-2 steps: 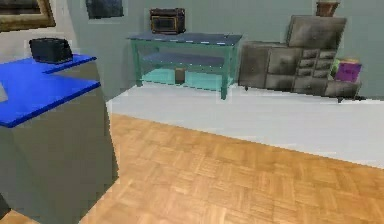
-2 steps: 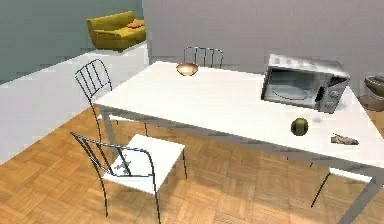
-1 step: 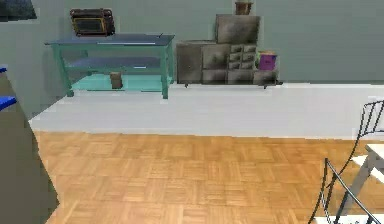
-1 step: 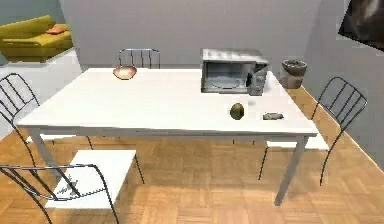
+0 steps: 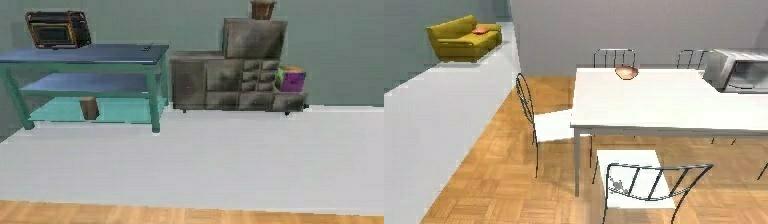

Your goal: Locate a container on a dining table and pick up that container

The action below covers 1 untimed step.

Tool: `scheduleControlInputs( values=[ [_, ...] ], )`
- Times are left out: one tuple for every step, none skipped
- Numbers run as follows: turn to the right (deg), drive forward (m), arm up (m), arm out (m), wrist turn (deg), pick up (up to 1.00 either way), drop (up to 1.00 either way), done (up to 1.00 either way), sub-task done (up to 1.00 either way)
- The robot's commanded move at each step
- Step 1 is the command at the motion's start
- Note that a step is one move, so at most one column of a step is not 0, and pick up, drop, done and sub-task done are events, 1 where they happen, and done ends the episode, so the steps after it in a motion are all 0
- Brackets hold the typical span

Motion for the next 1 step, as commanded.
scheduleControlInputs(
  values=[
    [27.0,0.00,0.00,0.00,0.0,0.00,0.00,0.00,0.00]
  ],
)
